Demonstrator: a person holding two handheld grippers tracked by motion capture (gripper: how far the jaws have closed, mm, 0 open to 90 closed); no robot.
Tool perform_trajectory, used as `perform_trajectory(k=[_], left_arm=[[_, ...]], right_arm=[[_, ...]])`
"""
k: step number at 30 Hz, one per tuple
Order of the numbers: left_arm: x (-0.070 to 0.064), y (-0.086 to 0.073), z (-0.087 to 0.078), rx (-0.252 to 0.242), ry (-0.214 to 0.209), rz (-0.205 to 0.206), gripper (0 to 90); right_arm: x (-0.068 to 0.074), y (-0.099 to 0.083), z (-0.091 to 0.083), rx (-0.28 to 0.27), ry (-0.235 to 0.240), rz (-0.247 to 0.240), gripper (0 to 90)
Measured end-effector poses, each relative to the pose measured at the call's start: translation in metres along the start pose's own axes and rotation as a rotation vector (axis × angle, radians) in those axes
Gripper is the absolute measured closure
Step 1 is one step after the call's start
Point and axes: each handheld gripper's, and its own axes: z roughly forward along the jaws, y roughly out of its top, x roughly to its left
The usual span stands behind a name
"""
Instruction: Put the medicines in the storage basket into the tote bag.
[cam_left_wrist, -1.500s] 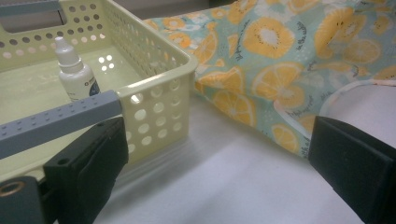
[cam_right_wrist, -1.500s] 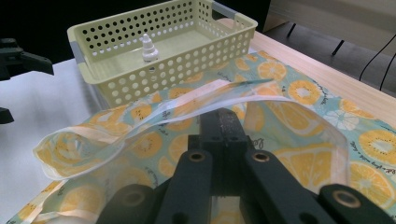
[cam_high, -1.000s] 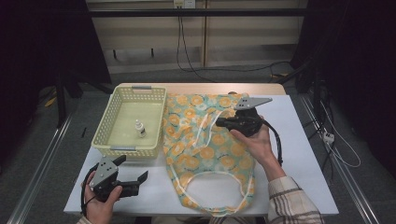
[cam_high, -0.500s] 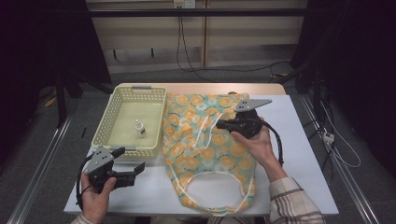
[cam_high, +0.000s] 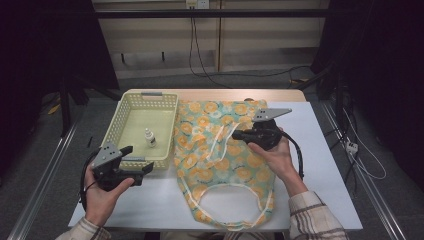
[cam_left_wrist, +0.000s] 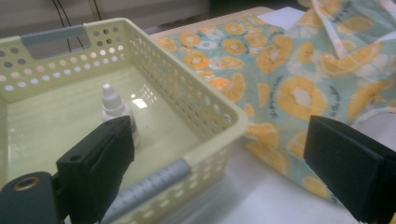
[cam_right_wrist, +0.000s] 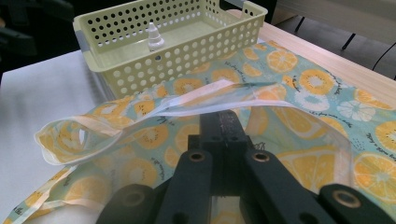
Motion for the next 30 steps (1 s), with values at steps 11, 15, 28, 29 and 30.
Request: perform_trajectory(k=[11, 15, 28, 29, 30], left_arm=[[0.024, 0.012, 0.020, 0.062, 0.025, -0.010, 7.8], [0.033, 0.017, 0.029, 0.078, 0.012, -0.033, 7.8], [0.042, 0.042, 0.040, 0.073, 0.052, -0.007, 11.5], [0.043, 0.043, 0.044, 0.087, 0.058, 0.005, 11.7], [0.045, 0.045, 0.047, 0.105, 0.062, 0.005, 12.3]], right_arm=[[0.000, -0.001, -0.001, -0.004, 0.000, 0.003, 90.0], [0.000, 0.000, 0.000, -0.003, 0.005, -0.002, 90.0], [0.000, 0.000, 0.002, -0.002, 0.014, 0.000, 90.0], [0.001, 0.000, 0.002, -0.002, 0.016, -0.001, 90.0], [0.001, 0.000, 0.002, -0.004, 0.015, -0.003, 90.0]])
